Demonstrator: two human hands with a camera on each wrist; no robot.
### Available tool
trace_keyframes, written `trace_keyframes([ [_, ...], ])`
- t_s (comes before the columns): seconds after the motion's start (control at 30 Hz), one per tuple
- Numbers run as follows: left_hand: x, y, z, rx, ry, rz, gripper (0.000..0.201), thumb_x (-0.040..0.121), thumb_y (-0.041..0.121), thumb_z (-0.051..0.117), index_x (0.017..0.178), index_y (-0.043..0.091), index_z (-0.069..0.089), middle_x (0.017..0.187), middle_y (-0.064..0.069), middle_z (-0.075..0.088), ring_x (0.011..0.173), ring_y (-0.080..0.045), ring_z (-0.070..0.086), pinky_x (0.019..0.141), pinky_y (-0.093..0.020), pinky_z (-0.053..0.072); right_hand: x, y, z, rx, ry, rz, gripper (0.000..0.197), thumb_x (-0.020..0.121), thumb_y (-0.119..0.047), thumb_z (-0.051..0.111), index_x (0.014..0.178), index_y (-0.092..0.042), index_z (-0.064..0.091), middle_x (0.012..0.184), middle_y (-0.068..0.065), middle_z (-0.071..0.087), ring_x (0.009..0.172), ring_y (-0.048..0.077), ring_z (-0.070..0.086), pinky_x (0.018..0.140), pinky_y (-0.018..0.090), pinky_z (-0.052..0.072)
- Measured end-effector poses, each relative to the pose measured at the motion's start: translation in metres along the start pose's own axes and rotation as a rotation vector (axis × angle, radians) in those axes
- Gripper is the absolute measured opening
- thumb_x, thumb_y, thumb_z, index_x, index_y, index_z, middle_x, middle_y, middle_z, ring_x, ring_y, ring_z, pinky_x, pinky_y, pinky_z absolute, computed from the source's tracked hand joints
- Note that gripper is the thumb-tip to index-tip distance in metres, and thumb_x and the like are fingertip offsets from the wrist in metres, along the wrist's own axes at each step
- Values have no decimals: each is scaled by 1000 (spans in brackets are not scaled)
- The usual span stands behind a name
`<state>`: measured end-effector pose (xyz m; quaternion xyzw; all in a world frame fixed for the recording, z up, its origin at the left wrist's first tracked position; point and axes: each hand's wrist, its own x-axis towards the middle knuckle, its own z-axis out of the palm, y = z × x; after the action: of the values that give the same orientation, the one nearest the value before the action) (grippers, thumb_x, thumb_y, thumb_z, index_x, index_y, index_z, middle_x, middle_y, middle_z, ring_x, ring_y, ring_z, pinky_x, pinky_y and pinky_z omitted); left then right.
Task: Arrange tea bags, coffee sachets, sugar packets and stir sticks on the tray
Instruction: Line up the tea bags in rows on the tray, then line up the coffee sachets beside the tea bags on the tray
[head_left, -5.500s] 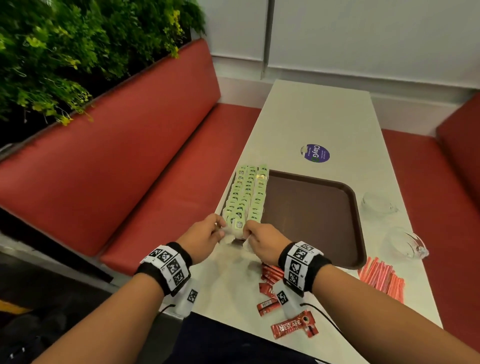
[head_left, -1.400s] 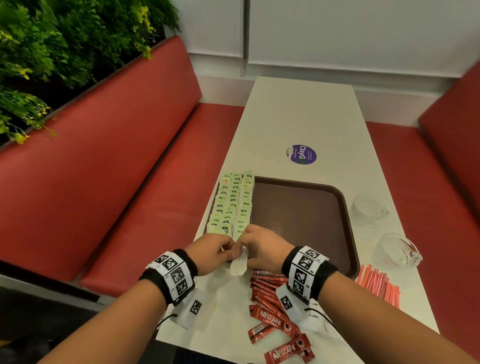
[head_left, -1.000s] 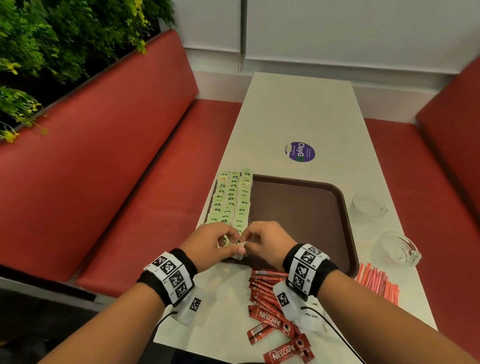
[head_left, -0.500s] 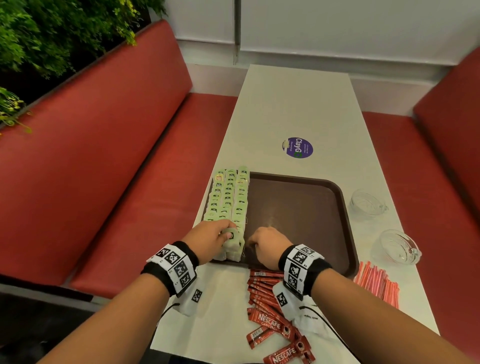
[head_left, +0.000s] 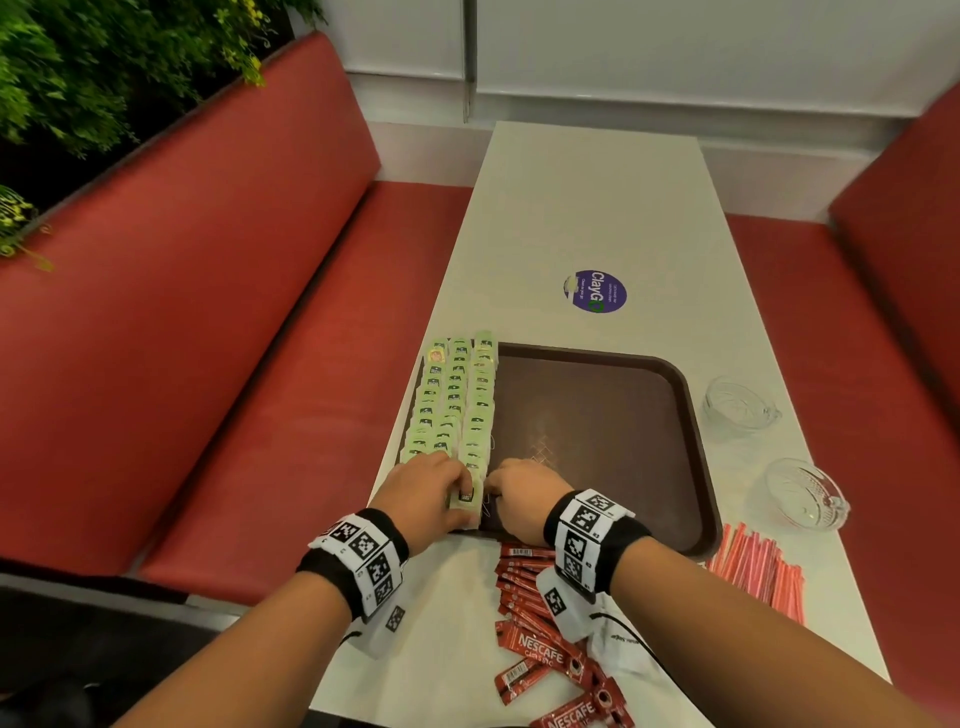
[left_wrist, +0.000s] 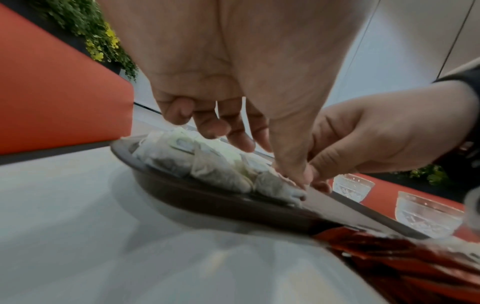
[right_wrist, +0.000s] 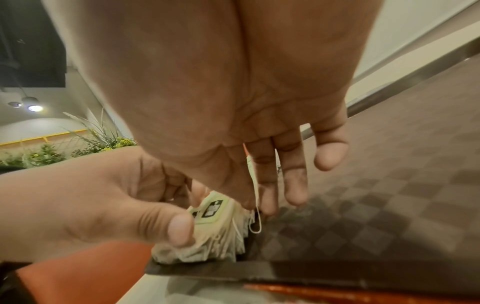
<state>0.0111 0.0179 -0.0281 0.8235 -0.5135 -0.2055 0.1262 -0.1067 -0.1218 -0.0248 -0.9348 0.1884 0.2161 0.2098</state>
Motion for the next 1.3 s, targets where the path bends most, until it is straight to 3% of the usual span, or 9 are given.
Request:
trace_keyframes([
  [0.1, 2, -3, 5, 66, -45, 7, 29, 80, 54, 72, 99, 35, 62, 95, 17, 48, 99, -13, 49, 90, -33, 40, 1, -1, 1, -2, -5, -6, 33, 92, -16, 52, 121, -19, 66, 114, 6, 59, 104, 29, 58, 92, 45, 53],
  [0.4, 4, -1, 7, 133, -6, 19, 32, 85, 61, 62, 104, 35, 64, 98, 16, 55, 100, -13, 50, 89, -35, 41, -5, 5, -6, 16, -3, -8, 31, 92, -13, 50, 118, -19, 67, 112, 6, 63, 102, 29, 62, 90, 44, 54],
  [0.53, -3, 22, 5, 50, 56, 131, 23, 92, 53, 57, 103, 35, 65, 97, 16, 58, 96, -9, 48, 89, -33, 40, -27, 21, -9, 58, 78, 7, 31, 94, -18, 49, 120, -22, 65, 117, 4, 66, 107, 26, 62, 92, 38, 52],
  [0.63, -10, 43, 14, 86, -47, 286, 29, 91, 55, 57, 109, 33, 66, 104, 15, 63, 99, -11, 51, 91, -36, 43, -51, 31, -7, 60, 107, -1, 23, 92, -22, 55, 111, -23, 68, 107, 1, 68, 102, 24, 63, 84, 30, 49],
  [0.73, -16, 59, 26, 249, -143, 341, 43, 89, 60, 57, 119, 30, 63, 113, 8, 62, 105, -16, 51, 90, -35, 41, -72, 37, 0, 78, 117, 5, 16, 87, -26, 63, 103, -25, 67, 92, -8, 62, 94, 19, 63, 75, 26, 42],
  [0.87, -23, 64, 40, 348, -158, 356, 53, 85, 60, 62, 128, 30, 58, 120, 6, 58, 108, -18, 50, 90, -35, 40, -90, 39, 14, 49, 105, 0, 22, 84, -31, 68, 104, -23, 67, 103, -2, 68, 95, 21, 62, 80, 30, 49],
  [0.97, -26, 66, 44, 371, -147, 344, 50, 88, 54, 62, 130, 28, 56, 121, 5, 58, 109, -18, 50, 93, -36, 40, -98, 41, 23, 31, 107, 0, 37, 81, -35, 73, 115, -22, 68, 114, 0, 64, 105, 22, 59, 89, 33, 49],
  [1.1, -28, 70, 41, 381, -122, 335, 40, 94, 48, 55, 128, 28, 58, 120, 5, 60, 110, -18, 52, 94, -36, 40, -103, 42, 27, 27, 127, -16, 45, 79, -44, 75, 118, -22, 68, 115, -1, 63, 107, 20, 57, 94, 36, 49],
  [1.3, -26, 73, 30, 352, -79, 319, 28, 100, 43, 47, 111, 27, 67, 107, 8, 66, 101, -16, 53, 88, -34, 41, -103, 40, 31, 24, 177, -8, 22, 91, -32, 62, 110, -23, 71, 113, 1, 65, 108, 24, 59, 94, 40, 49],
])
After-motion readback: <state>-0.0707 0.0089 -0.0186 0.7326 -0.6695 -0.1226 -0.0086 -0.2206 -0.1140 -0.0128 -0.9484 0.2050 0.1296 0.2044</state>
